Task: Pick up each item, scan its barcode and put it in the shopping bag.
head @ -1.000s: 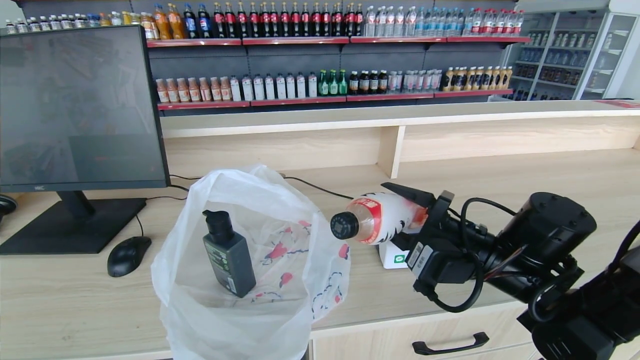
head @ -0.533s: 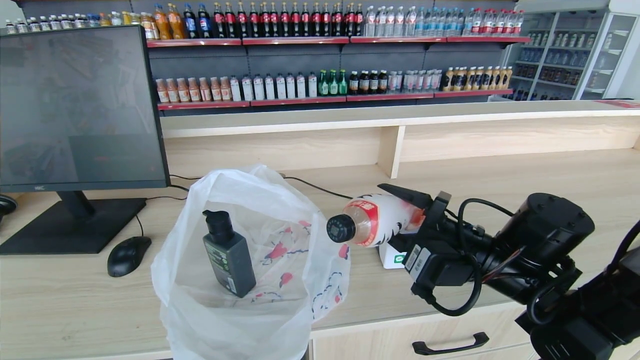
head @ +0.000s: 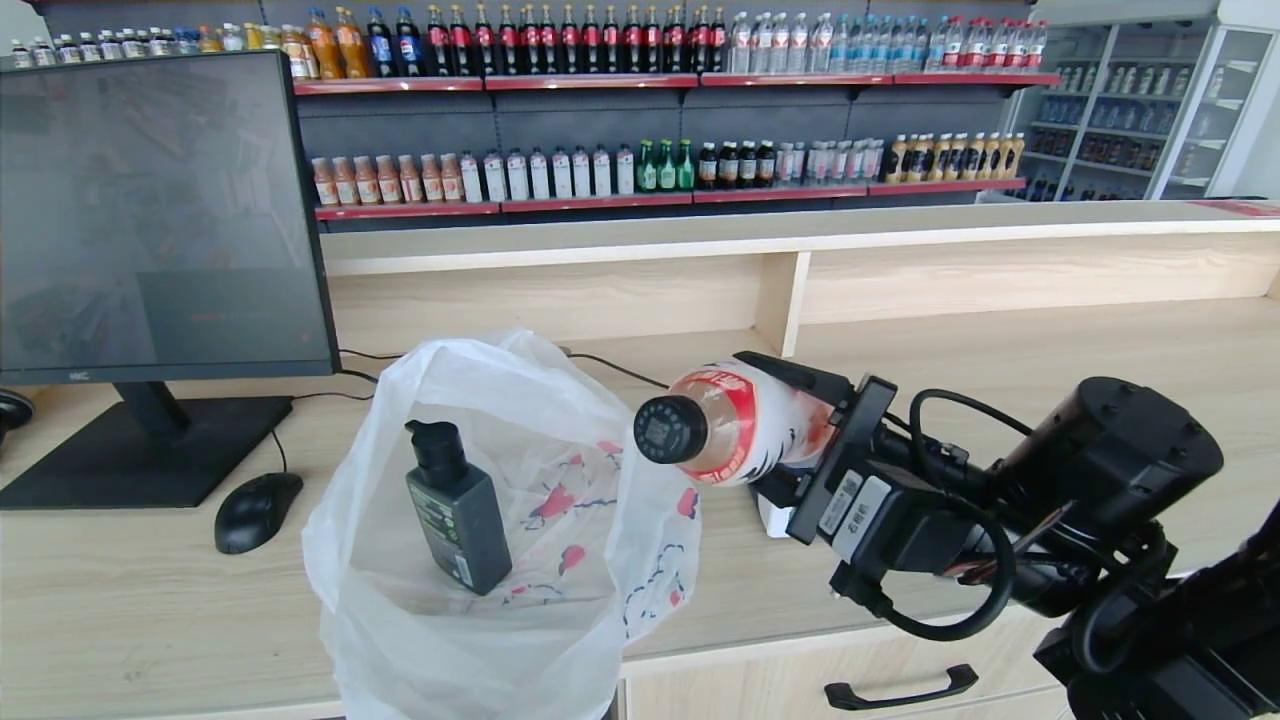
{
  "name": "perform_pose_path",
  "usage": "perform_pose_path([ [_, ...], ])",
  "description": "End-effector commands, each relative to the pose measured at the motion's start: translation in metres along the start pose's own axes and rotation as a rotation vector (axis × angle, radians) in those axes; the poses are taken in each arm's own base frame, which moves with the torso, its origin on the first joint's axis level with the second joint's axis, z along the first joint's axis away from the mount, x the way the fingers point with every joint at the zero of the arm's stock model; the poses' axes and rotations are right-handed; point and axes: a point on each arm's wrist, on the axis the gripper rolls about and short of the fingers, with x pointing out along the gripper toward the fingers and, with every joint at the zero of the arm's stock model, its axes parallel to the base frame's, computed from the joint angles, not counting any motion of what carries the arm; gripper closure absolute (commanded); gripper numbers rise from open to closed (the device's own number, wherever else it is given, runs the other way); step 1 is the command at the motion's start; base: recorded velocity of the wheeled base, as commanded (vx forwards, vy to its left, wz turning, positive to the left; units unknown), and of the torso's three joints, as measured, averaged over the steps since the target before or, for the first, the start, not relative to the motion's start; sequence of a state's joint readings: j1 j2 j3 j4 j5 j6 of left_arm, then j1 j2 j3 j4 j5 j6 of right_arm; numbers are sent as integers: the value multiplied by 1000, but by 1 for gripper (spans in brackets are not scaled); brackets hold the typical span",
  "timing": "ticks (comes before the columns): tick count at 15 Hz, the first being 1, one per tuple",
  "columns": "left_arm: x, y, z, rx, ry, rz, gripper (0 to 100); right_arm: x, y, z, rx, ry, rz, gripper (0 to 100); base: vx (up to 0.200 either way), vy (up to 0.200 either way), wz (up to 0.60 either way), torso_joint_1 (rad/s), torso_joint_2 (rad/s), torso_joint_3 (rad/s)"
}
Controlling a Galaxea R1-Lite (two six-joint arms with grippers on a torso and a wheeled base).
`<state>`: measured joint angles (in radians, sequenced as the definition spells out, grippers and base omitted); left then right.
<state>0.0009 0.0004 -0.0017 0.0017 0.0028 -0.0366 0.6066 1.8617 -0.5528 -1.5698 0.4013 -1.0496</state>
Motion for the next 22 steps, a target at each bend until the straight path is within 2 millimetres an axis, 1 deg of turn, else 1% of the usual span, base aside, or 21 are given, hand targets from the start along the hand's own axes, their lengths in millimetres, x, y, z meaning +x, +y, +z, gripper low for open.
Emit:
perform_pose_path([
  [1, 0, 0, 0, 0, 1, 1, 0, 0, -10, 9, 30, -27, -31, 100, 0, 0, 0, 0, 0, 0],
  [3, 0, 0, 0, -2, 1, 1, 0, 1, -12, 17, 103, -52, -40, 100, 0, 0, 0, 0, 0, 0],
  [6, 0, 0, 0, -2, 1, 1, 0, -3, -9, 23, 275, -25, -51, 100, 0, 0, 0, 0, 0, 0],
  [7, 0, 0, 0, -2, 1, 1, 0, -5, -12, 26, 319, -13, -71, 100, 0, 0, 0, 0, 0, 0],
  [8, 0, 0, 0, -3, 1, 1, 0, -8, -21, 31, 362, -5, -120, 100, 0, 0, 0, 0, 0, 0],
  [11, 0, 0, 0, -3, 1, 1, 0, -14, -28, 35, 509, 23, -184, 100, 0, 0, 0, 0, 0, 0],
  [12, 0, 0, 0, -3, 1, 1, 0, -16, -31, 35, 603, 30, -217, 100, 0, 0, 0, 0, 0, 0],
  [13, 0, 0, 0, -3, 1, 1, 0, -17, -29, 33, 662, 53, -235, 100, 0, 0, 0, 0, 0, 0],
  [15, 0, 0, 0, -3, 1, 1, 0, -35, -16, 32, 806, 156, -268, 100, 0, 0, 0, 0, 0, 0],
  [17, 0, 0, 0, -2, 1, 1, 0, -45, -4, 28, 897, 221, -268, 100, 0, 0, 0, 0, 0, 0],
  [18, 0, 0, 0, -2, 1, 1, 0, -45, -6, 28, 932, 220, -293, 100, 0, 0, 0, 0, 0, 0],
  [20, 0, 0, 0, -2, 1, 1, 0, -39, -13, 29, 951, 194, -330, 100, 0, 0, 0, 0, 0, 0],
  [22, 0, 0, 0, -2, 1, 1, 0, -46, -6, 28, 960, 227, -311, 100, 0, 0, 0, 0, 0, 0],
])
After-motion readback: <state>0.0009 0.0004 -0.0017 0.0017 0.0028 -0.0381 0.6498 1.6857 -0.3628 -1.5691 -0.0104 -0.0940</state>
